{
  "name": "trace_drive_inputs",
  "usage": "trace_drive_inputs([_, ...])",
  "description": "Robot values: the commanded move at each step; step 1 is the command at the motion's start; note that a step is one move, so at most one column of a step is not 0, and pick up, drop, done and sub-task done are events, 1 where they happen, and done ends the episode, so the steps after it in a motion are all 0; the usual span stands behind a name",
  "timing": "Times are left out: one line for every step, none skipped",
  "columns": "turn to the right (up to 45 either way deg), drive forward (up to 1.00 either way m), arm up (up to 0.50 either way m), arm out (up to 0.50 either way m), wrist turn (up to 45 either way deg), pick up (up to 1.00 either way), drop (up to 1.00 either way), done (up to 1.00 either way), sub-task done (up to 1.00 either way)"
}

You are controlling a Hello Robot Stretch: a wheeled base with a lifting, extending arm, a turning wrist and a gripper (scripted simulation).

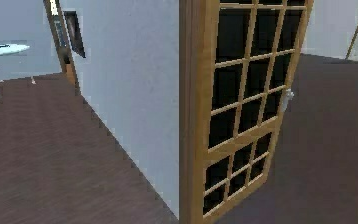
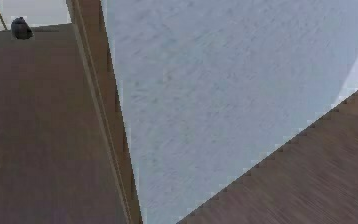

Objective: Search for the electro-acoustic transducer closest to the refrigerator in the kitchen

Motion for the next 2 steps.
trace_drive_inputs([9.0,0.00,0.00,0.00,0.0,0.00,0.00,0.00,0.00])
trace_drive_inputs([0.0,0.40,0.00,0.00,0.0,0.00,0.00,0.00,0.00])
